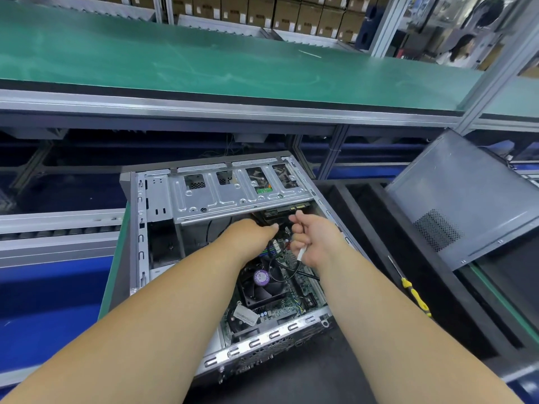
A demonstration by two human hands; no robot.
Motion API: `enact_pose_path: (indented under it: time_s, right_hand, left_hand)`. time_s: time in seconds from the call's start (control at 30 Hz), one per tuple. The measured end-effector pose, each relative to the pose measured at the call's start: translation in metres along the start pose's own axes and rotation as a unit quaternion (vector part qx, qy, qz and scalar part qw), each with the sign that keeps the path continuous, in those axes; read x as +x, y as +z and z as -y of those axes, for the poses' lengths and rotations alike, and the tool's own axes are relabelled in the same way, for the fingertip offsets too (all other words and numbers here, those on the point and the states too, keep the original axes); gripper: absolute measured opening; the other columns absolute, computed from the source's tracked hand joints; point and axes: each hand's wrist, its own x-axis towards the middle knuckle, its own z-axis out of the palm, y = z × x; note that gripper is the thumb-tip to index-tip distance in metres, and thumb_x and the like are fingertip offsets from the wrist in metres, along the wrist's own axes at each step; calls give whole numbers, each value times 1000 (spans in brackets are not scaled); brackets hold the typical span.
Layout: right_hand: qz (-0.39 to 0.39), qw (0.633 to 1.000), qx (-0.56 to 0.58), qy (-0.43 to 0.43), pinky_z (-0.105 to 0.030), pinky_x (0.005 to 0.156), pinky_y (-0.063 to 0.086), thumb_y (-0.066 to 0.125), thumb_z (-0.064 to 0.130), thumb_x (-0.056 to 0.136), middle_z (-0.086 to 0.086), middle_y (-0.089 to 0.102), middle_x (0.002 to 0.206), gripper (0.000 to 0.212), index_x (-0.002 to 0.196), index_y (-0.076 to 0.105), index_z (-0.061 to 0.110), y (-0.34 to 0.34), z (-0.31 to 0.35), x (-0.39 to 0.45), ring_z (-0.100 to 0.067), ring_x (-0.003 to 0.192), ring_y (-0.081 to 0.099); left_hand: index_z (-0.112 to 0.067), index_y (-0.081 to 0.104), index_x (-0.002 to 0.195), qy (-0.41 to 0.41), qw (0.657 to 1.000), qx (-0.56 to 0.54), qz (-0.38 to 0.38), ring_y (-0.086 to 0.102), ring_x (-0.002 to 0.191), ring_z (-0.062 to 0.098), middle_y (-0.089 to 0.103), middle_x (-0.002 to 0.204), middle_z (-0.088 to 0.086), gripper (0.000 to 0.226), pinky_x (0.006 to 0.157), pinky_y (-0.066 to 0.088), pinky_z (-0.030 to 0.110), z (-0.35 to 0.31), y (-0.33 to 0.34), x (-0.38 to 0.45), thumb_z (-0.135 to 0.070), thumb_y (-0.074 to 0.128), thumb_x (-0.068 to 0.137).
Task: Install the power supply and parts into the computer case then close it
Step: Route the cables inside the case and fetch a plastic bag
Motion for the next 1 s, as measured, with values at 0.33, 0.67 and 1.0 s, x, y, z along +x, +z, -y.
enact_pose_path:
  time_s: [0.33, 0.67, 1.0]
  right_hand:
    - [43, 999, 19, 16, -16, 33, 22, 41, 19, 104, 1, 45, 49, 25, 83, 49, 8, 5, -1, 0, -5, 29, 24]
    - [-107, 981, -131, -98, -20, 35, 30, 49, 13, 102, -4, 48, 58, 26, 77, 54, 8, 2, -3, 21, -7, 31, 33]
    - [-89, 988, -87, -87, -17, 33, 32, 50, 10, 102, -3, 49, 59, 20, 83, 57, 7, 3, -4, 22, -5, 30, 34]
  left_hand:
    - [-11, 65, 81, 36, 998, -15, 54, 49, 70, 20, 62, 80, 10, 23, 68, 40, 30, 0, 1, -2, -33, 68, 86]
    - [-5, 62, 84, -16, 995, -30, 96, 52, 73, 25, 63, 81, 14, 14, 71, 39, 32, -1, 5, -1, -6, 51, 93]
    - [-5, 61, 77, -40, 994, -12, 104, 47, 57, 22, 58, 58, 6, 20, 62, 38, 27, -2, 5, 2, -7, 49, 92]
